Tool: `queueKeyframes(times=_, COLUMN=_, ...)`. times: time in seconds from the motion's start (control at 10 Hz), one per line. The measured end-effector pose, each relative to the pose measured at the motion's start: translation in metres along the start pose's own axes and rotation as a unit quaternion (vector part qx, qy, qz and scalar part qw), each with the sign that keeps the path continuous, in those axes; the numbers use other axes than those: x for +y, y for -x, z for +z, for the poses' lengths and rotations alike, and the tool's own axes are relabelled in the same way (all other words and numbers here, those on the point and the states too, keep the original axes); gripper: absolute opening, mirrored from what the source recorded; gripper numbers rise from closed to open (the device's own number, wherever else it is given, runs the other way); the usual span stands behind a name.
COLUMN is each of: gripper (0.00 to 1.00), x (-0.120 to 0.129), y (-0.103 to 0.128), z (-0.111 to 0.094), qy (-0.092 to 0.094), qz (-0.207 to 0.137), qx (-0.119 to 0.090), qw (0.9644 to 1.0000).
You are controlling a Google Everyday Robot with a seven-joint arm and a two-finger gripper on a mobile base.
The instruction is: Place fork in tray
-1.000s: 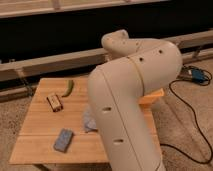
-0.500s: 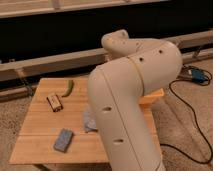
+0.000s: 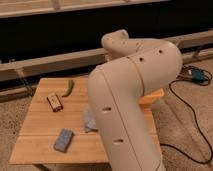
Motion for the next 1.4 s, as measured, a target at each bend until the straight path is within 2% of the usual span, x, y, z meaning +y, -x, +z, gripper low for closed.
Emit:
queueKeyframes(times=0.4, gripper=0.80, x=0.000, y=-0.002, z=-0.001, qy=0.002, qz=0.002, qx=-0.002, qw=1.0000)
queueKeyframes(times=0.6, gripper=0.80, x=-0.002, y=-0.017, z=-0.004, qy=0.005, qz=0.012, qx=-0.010, qw=0.9999)
queueKeyframes(times=0.8, gripper=0.80, x=-0.006, y=-0.053, z=-0.008, qy=0.010, qz=0.034, qx=-0.017, qw=0.9992)
queueKeyframes(times=1.1, gripper=0.80, x=-0.014, y=-0.124, z=-0.013, qy=0.016, qz=0.068, qx=-0.026, qw=0.9972)
queueKeyframes(times=1.4, gripper=0.80, x=-0.019, y=-0.184, z=-0.016, qy=0.021, qz=0.097, qx=-0.027, qw=0.9947)
